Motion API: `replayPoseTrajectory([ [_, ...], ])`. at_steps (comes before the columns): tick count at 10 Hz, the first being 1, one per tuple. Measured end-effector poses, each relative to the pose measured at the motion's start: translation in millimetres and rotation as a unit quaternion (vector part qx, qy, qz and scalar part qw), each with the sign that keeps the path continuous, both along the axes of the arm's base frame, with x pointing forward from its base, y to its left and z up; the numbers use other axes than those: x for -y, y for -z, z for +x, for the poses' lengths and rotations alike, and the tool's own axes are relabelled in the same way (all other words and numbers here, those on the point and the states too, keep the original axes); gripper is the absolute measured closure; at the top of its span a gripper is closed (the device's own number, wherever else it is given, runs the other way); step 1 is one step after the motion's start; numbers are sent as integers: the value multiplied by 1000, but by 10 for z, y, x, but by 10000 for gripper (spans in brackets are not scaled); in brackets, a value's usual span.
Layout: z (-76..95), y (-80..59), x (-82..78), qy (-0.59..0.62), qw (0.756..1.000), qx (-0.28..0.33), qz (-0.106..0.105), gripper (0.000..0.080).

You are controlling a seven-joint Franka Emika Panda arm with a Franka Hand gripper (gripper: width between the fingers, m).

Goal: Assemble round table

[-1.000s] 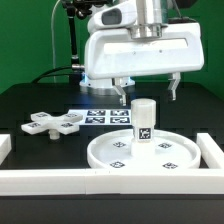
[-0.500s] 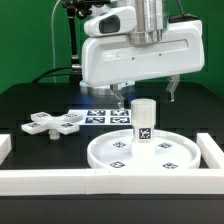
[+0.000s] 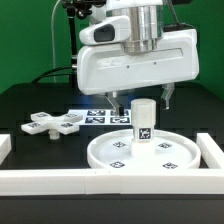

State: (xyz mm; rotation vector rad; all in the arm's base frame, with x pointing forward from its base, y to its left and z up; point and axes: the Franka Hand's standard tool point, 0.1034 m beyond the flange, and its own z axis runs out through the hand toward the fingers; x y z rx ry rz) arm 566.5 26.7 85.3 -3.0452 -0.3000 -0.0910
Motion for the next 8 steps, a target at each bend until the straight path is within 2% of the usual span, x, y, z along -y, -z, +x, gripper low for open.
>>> replayPoseTrajectory([
  [2, 5, -3, -17, -1, 1000, 0, 0, 396],
  [6, 4, -2, -18, 10, 1000, -1, 1, 393],
  [8, 1, 2, -33, 139, 990, -12, 14, 393],
])
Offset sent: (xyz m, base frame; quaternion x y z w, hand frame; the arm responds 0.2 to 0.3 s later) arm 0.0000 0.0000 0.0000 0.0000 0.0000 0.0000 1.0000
